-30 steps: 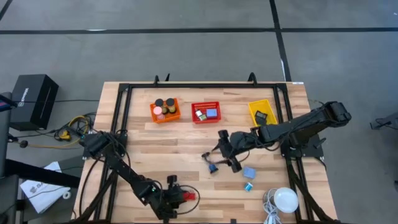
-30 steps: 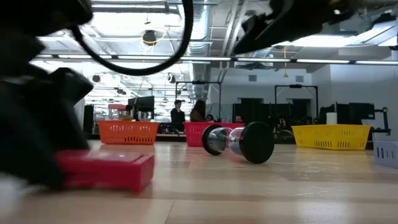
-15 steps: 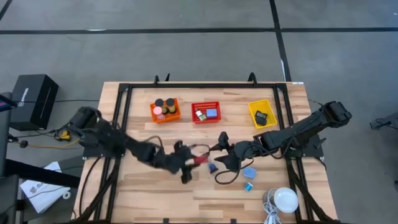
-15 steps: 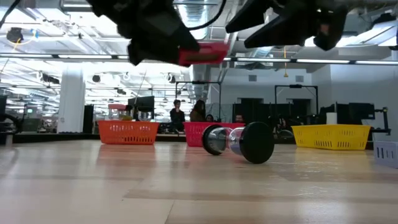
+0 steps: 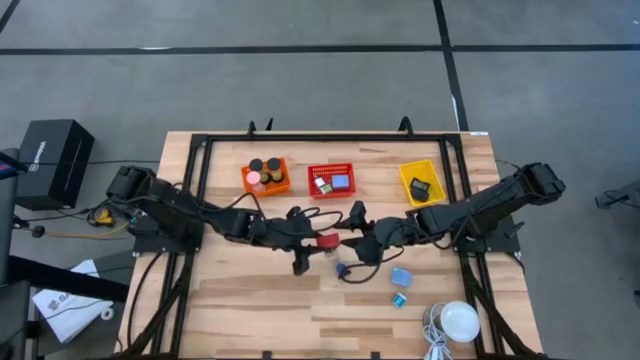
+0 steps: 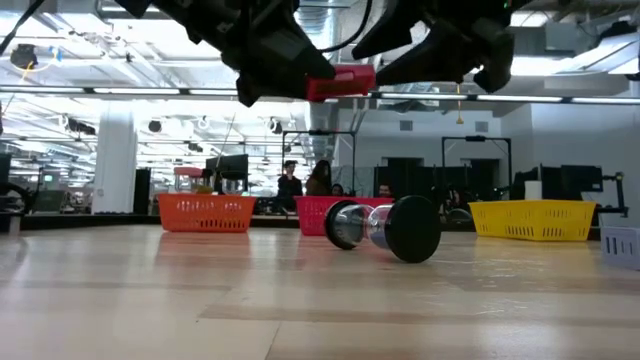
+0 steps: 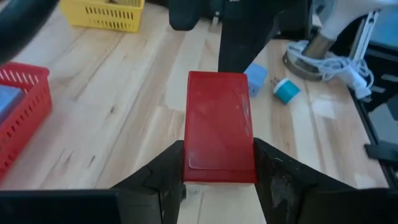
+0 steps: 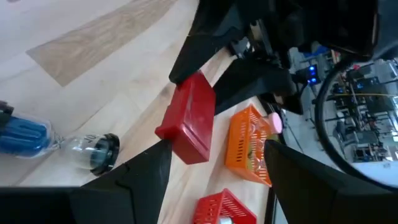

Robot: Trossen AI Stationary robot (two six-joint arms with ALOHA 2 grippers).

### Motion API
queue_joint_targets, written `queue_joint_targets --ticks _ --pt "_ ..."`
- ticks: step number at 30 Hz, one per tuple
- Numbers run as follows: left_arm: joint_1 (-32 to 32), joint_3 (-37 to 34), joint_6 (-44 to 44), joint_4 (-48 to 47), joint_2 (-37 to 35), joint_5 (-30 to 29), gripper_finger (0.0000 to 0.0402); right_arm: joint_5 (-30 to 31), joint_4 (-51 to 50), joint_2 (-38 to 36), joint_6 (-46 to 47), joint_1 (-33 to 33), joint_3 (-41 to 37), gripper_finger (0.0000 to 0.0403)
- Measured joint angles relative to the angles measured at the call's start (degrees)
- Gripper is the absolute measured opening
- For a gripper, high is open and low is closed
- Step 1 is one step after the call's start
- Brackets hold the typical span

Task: Pick & Place Office items
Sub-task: Put the red digital clock into the yellow bin

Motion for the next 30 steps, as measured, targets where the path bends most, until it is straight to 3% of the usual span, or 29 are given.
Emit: queue_joint_targets --ticks 8,11,14,30 --pt "2.31 -0.22 -0.02 1.64 -0.69 4.20 0.0169 -0.52 2.46 2.98 -9.18 -0.61 -0.23 0.0249" --pt "2.77 0.25 0.02 2.95 -1.82 4.63 0.0162 2.93 4.09 3.53 -10.93 0.12 0.13 0.0249" --pt "2.93 0.11 1.44 2.66 -2.10 5.05 0.0152 5.59 4.37 3.82 -11.31 0.94 0.01 0.0249" --pt "3.16 0.11 3.88 3.76 -4.94 4.61 0.0159 5.65 13.10 4.12 -10.76 -0.12 -0.04 0.0248"
